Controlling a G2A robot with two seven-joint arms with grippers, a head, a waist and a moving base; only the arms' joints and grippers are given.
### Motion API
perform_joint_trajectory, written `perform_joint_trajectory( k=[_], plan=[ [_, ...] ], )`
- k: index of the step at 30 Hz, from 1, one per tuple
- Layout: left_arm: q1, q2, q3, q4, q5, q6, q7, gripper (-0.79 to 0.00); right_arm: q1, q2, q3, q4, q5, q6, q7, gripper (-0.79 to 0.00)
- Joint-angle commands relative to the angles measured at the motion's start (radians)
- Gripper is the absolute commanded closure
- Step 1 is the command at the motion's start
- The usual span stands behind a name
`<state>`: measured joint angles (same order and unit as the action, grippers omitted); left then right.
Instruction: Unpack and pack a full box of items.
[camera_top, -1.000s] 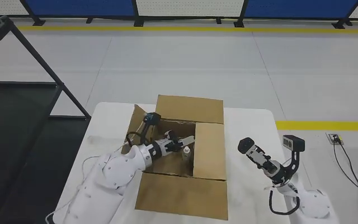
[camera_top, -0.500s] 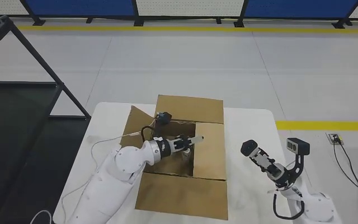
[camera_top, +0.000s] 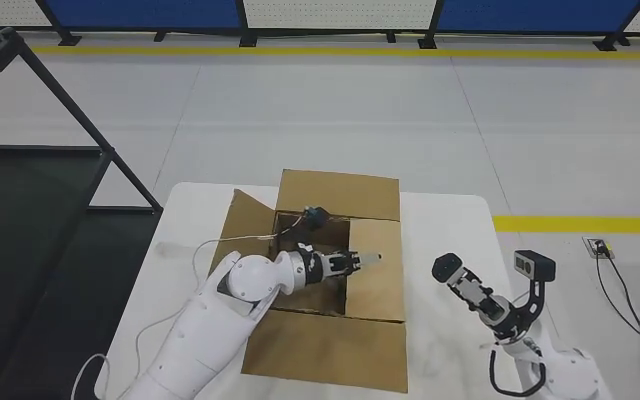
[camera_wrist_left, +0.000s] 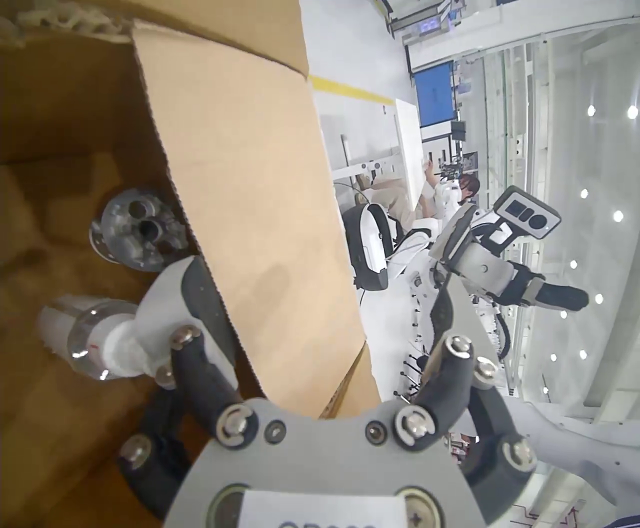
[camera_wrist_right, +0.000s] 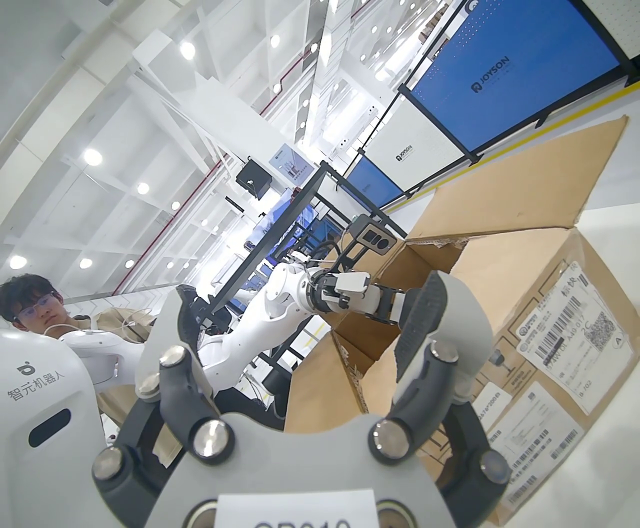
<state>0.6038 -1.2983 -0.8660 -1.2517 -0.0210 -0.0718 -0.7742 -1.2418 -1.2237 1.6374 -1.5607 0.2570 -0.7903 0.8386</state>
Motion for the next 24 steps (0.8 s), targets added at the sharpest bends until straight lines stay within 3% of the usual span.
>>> perform_joint_trajectory(
  k=[1, 6, 17, 24],
  plan=[
    [-0.004, -0.005, 0.007, 0.006, -0.002, -0.008, 0.007, -0.785, -0.003, 0.003, -0.001, -0.002, 0.000, -0.001, -0.003, -0.785],
    [-0.002, -0.009, 0.003, -0.018, -0.001, -0.030, 0.016, -0.785, -0.009, 0.009, -0.004, -0.007, 0.006, -0.010, -0.004, -0.785],
    [0.034, 0.003, -0.049, -0.168, 0.041, -0.018, 0.035, -0.785, -0.010, 0.025, -0.009, -0.016, 0.044, -0.027, 0.016, -0.785],
    [0.001, -0.017, 0.003, -0.224, 0.074, 0.005, 0.061, -0.785, -0.047, 0.044, 0.026, -0.026, 0.160, -0.064, 0.093, -0.785]
  ],
)
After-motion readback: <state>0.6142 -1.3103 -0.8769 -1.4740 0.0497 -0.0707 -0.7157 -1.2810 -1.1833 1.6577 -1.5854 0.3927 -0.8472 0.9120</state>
